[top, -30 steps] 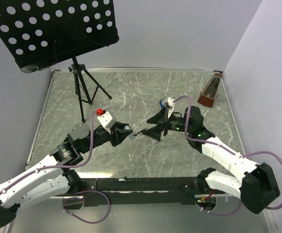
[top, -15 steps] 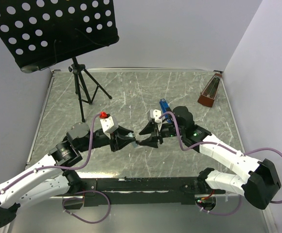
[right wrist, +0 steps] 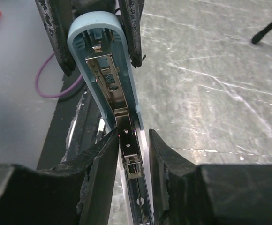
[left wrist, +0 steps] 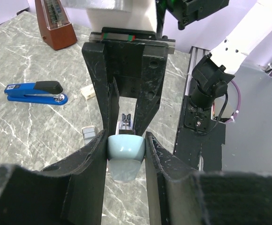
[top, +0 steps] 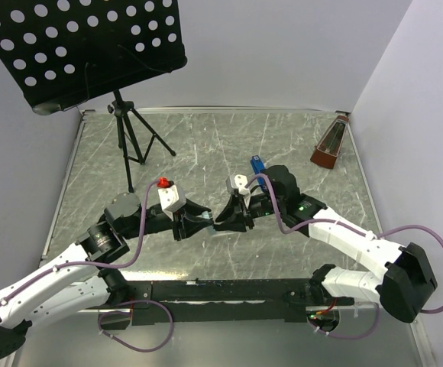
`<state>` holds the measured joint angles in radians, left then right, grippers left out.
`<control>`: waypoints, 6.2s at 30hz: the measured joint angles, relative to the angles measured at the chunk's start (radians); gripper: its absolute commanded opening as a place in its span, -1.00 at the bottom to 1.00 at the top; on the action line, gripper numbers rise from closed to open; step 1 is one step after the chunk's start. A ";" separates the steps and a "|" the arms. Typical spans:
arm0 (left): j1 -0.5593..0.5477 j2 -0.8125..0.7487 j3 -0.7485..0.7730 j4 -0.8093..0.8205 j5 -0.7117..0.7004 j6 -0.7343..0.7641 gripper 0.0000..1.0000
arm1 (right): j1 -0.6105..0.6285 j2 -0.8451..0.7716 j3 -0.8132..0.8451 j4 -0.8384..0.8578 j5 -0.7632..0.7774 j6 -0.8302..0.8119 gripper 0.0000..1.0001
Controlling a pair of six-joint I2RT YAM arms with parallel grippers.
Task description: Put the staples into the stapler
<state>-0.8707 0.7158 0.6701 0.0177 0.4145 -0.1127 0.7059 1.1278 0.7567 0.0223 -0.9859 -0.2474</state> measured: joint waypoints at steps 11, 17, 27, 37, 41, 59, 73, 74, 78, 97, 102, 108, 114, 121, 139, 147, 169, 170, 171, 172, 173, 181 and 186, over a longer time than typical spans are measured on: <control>0.003 -0.018 0.000 -0.002 0.000 0.001 -0.88 | 0.012 0.034 0.028 -0.015 -0.061 -0.024 -1.00; 0.000 -0.041 0.000 -0.019 -0.045 -0.006 0.05 | 0.014 0.034 0.031 -0.002 -0.054 -0.023 -1.00; 0.001 -0.206 0.000 -0.026 -0.354 -0.011 0.99 | 0.025 0.102 0.031 0.017 0.115 0.077 -1.00; 0.001 -0.369 -0.003 -0.081 -0.826 -0.053 0.99 | 0.195 0.266 0.022 0.206 0.626 0.247 -1.00; 0.001 -0.381 -0.005 -0.122 -0.973 -0.087 0.99 | 0.251 0.384 0.022 0.285 0.856 0.327 -1.00; 0.065 -0.439 -0.034 -0.225 -1.144 -0.112 0.99 | 0.334 0.675 0.059 0.525 1.293 0.342 -1.00; 0.246 -0.436 -0.045 -0.224 -0.994 -0.121 0.99 | 0.352 0.701 0.083 0.511 1.372 0.371 0.00; 0.259 -0.435 -0.045 -0.224 -0.982 -0.122 0.99 | 0.352 0.699 0.084 0.505 1.376 0.376 0.04; 0.296 -0.431 -0.045 -0.224 -0.944 -0.130 0.99 | 0.352 0.668 0.091 0.462 1.390 0.393 0.32; 0.321 -0.357 -0.047 -0.201 -0.898 -0.149 0.99 | 0.130 0.331 0.409 -0.452 1.259 0.590 1.00; 0.322 -0.287 -0.025 -0.203 -0.882 -0.140 0.99 | 0.129 0.334 0.449 -0.662 1.244 0.555 0.99; 0.327 -0.285 -0.015 -0.174 -0.880 -0.132 0.99 | 0.062 0.337 0.444 -0.774 1.117 0.517 0.93; 0.364 -0.333 -0.041 -0.156 -0.878 -0.132 0.99 | 0.055 0.438 0.446 -0.796 1.070 0.491 0.41; 0.402 -0.385 -0.065 -0.141 -0.869 -0.132 0.99 | 0.041 0.523 0.446 -0.786 1.024 0.476 0.03; 0.459 -0.370 -0.066 -0.134 -0.792 -0.136 0.99 | -0.002 0.626 0.428 -0.746 1.022 0.474 -0.27; 0.466 -0.364 -0.066 -0.134 -0.778 -0.136 0.99 | -0.010 0.644 0.414 -0.740 1.027 0.473 -0.29; 0.475 -0.364 -0.066 -0.134 -0.768 -0.136 0.99 | -0.010 0.661 0.414 -0.727 1.013 0.439 -0.38; 0.475 -0.364 -0.066 -0.134 -0.767 -0.136 0.99 | -0.010 0.661 0.414 -0.727 1.012 0.436 -0.38; 0.475 -0.363 -0.066 -0.134 -0.766 -0.136 0.99 | -0.010 0.661 0.414 -0.726 1.009 0.432 -0.38; 0.475 -0.362 -0.066 -0.134 -0.766 -0.136 0.99 | -0.010 0.661 0.414 -0.726 1.005 0.428 -0.39; 0.475 -0.360 -0.066 -0.134 -0.766 -0.136 0.99 | -0.010 0.661 0.414 -0.723 0.997 0.423 -0.39; 0.479 -0.354 -0.066 -0.134 -0.752 -0.136 0.99 | -0.010 0.661 0.413 -0.710 0.969 0.404 -0.36; 0.480 -0.354 -0.066 -0.134 -0.752 -0.136 0.99 | -0.010 0.661 0.412 -0.710 0.970 0.404 -0.32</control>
<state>-0.3912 0.3622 0.6041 -0.1158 -0.3370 -0.2489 0.6956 1.7893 1.1690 -0.6872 -0.0162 0.1570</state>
